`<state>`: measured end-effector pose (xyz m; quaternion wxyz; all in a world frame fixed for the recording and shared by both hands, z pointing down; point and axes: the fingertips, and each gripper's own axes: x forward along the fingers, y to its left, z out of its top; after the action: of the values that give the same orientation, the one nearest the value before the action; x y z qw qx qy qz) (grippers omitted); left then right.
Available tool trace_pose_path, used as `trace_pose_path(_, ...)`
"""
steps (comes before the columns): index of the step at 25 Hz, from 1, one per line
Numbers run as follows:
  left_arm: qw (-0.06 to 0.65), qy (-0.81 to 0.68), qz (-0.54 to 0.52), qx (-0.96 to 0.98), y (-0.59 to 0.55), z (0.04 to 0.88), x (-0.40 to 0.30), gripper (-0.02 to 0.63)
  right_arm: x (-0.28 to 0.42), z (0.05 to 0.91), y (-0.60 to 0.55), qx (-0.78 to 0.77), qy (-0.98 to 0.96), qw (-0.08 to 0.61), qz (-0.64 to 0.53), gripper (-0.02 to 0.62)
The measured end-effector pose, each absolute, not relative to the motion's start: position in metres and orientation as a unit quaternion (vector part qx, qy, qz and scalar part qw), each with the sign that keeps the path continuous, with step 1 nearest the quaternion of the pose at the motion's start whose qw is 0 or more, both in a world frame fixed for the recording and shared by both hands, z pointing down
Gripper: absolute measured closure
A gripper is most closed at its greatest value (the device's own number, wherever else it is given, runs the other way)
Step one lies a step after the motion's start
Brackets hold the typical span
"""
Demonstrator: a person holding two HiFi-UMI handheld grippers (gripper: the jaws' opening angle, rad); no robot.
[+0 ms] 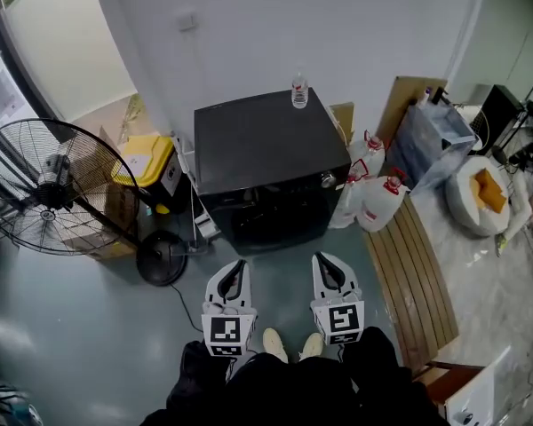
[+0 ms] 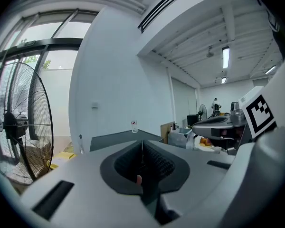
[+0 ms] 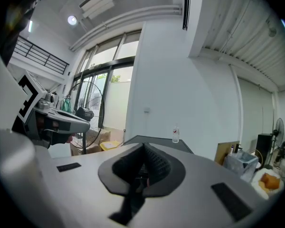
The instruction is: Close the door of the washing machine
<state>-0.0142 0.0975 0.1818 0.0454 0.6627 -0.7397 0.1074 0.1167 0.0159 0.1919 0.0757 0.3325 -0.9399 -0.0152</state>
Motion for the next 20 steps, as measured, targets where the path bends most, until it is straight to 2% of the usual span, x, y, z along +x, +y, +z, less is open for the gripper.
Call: trace_pose_path(20,0.046,-0.736,0.109,0.666,0.0989,0.1843,-0.0201,0.577,0.1097,0.184,0.0187,0.334,-0.94,0.074,-0.017,0.58)
